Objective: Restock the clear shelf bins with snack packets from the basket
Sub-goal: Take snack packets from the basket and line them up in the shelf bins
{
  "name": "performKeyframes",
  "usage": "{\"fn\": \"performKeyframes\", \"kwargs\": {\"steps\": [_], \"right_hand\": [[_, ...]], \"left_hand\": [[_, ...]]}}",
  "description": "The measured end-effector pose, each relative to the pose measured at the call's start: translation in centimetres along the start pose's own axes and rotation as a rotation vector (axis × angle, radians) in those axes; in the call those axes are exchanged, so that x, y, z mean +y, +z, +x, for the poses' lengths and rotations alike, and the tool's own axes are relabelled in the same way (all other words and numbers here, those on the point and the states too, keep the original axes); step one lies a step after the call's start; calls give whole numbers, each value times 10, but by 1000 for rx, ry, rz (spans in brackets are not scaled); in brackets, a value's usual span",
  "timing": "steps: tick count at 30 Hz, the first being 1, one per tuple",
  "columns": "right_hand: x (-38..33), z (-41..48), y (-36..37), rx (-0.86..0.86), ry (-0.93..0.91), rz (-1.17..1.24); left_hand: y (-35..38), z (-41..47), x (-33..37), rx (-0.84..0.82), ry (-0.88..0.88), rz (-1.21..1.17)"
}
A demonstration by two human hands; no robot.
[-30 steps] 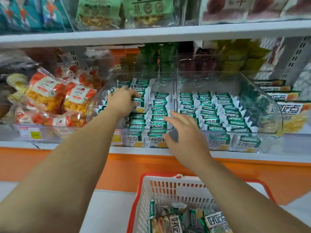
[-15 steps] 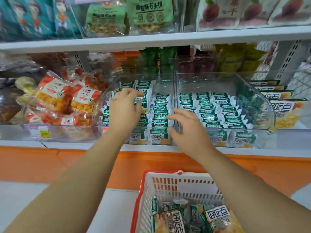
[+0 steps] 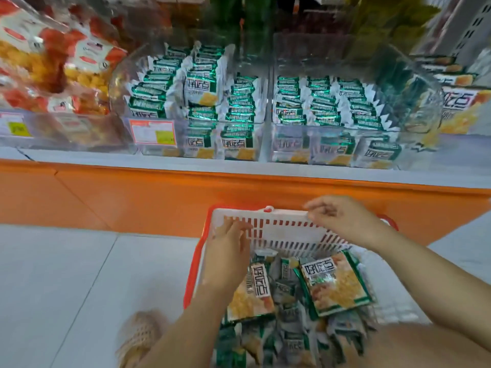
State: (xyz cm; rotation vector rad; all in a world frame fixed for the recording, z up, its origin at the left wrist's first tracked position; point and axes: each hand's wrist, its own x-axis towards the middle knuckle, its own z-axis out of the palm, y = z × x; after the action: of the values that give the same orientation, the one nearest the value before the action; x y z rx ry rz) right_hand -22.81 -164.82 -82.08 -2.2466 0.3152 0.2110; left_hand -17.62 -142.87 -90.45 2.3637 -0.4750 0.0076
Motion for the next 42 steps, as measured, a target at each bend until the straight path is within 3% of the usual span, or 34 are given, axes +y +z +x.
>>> {"fn": "performKeyframes", "kwargs": {"steps": [5, 9, 14, 21, 30, 33, 35, 37, 39, 42], "right_hand": [[80, 9, 44, -146, 165, -98], [132, 2, 87, -337, 135, -415], [156, -11, 122, -452, 12, -834], [157, -18, 145, -450, 66, -985], [134, -17, 138, -339, 51, -813], [119, -18, 129, -255, 53, -560], [103, -17, 119, -168, 41, -288], [82, -17, 103, -100, 55, -94], [59, -20, 85, -61, 53, -29], [20, -24, 54, -32, -2, -33]], "left_hand": [[59, -19, -35, -464, -140, 152], [87, -29, -45, -757, -224, 310], [93, -38, -45, -744, -198, 391], [95, -40, -50, -727, -205, 366], [87, -38, -40, -790, -251, 336], [80, -33, -28, -800, -236, 253], [70, -26, -18, -791, -247, 57], [51, -14, -7, -773, -373, -231], [23, 0, 3, -752, -513, -460], [-23, 17, 19, -789, -473, -640]]}}
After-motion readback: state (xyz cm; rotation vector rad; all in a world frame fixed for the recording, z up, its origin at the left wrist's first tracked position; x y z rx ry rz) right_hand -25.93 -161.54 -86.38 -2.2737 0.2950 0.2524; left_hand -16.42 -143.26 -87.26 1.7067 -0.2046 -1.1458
